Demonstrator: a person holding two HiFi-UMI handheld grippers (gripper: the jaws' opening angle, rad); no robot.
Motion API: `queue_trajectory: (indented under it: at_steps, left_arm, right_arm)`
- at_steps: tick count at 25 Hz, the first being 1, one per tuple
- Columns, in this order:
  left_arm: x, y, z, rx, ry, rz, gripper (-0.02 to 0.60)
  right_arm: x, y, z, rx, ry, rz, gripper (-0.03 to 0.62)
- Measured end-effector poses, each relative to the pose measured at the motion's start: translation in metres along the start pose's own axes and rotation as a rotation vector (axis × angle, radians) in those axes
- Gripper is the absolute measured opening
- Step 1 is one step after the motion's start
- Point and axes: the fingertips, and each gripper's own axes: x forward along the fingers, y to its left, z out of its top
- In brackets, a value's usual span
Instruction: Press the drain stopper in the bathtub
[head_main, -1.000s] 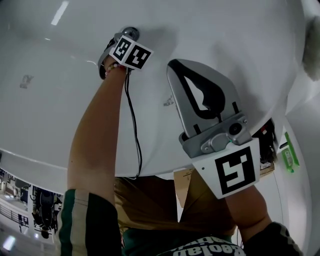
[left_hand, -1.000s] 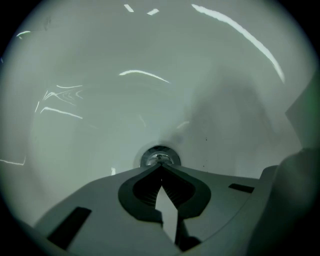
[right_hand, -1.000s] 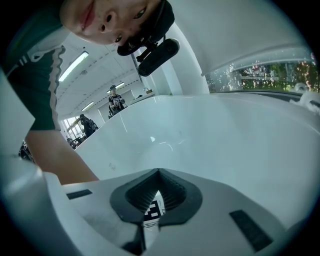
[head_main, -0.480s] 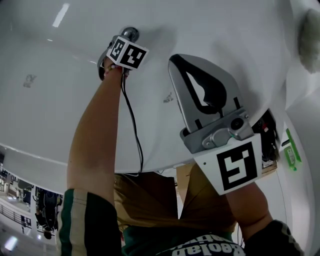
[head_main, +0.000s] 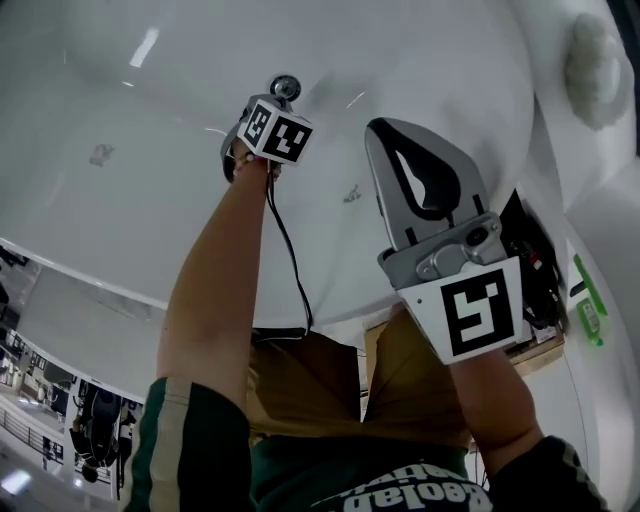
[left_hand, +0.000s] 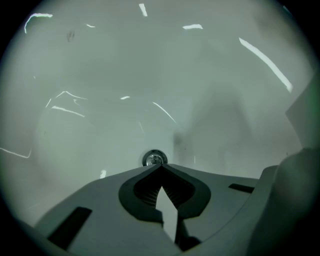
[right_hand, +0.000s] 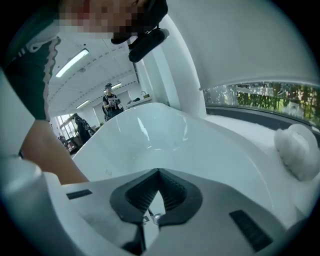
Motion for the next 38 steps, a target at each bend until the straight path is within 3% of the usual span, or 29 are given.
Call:
queue_trajectory:
  at_steps: [7, 14, 21, 28, 35, 38]
  left_arm:
    - [-0.049, -0.015, 0.011, 0.051, -0.037, -0.003, 0.005]
    - [-0.117, -0.009, 0.018, 0.059, -0.096, 0.029, 0.005]
    - [-0.199, -0.032, 0.017, 0.088, -0.143, -0.004, 0.005]
    - [-0.290, -0.036, 0.035, 0.139, -0.232, 0.010, 0.005]
    - [-0.379, -0.034, 0.054, 0.152, -0.337, 0.037, 0.005]
    - [-0.418, -0.040, 0.059, 0.159, -0.389, 0.046, 0.005]
  right_arm:
    - [-0.033, 0.018, 0.036, 0.017, -0.047, 0.016, 0.011]
    - [-0.065, 0.022, 0.053, 0.031, -0.049, -0.038, 0.012]
    - [-0.093, 0.041, 0.079, 0.101, -0.047, -0.052, 0.012]
    - [-0.118, 0.079, 0.125, -0.016, -0.066, -0.012, 0.012]
    - [-0.144, 0.108, 0.156, -0.062, -0.073, 0.019, 0.011]
    - [-0.157, 0.119, 0.174, -0.033, -0.083, 0.031, 0.011]
